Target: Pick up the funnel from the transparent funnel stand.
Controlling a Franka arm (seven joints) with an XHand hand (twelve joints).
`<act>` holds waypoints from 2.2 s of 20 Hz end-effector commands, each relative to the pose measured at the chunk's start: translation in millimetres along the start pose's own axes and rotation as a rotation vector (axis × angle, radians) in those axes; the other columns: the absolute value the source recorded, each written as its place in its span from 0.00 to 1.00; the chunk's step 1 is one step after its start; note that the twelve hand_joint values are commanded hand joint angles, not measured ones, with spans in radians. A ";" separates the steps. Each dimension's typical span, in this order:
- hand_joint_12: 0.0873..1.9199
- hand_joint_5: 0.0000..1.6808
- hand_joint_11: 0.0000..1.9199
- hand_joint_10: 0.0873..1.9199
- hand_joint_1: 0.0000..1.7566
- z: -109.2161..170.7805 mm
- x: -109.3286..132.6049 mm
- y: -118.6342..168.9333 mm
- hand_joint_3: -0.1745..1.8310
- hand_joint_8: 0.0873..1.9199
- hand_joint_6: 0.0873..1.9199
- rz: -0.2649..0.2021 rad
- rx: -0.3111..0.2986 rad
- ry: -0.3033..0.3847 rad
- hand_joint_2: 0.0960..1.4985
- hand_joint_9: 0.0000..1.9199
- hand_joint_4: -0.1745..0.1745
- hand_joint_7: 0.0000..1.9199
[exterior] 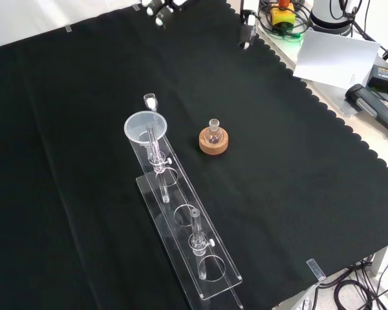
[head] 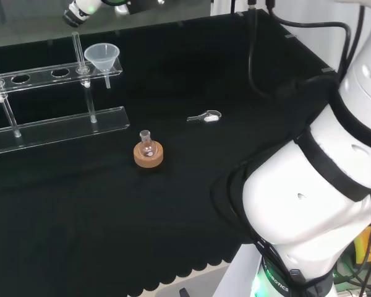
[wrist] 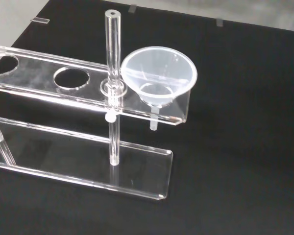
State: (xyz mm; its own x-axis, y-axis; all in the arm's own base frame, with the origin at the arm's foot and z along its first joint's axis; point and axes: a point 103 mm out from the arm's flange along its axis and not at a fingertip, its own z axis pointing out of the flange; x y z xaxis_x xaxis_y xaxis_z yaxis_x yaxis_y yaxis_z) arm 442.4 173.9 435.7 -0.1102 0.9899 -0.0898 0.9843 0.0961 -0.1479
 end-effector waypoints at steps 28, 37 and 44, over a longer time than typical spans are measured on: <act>0.00 0.00 0.00 0.00 0.27 58.8 -0.7 87.1 0.10 0.02 0.00 -0.107 0.223 -0.031 0.41 0.07 0.40 0.12; 0.00 0.00 0.00 0.01 0.27 78.1 -7.9 89.6 0.10 0.01 0.00 -0.100 0.246 -0.005 0.41 0.05 0.37 0.09; 0.00 0.00 0.00 0.00 0.27 93.1 -12.4 93.0 0.10 0.00 0.00 -0.088 0.276 -0.008 0.40 0.01 0.28 0.02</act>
State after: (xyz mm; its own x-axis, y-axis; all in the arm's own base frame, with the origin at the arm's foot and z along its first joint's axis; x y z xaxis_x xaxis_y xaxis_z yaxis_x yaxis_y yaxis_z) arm 520.9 166.3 338.9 -0.2041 0.9763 -0.0723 0.8972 0.1570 -0.4127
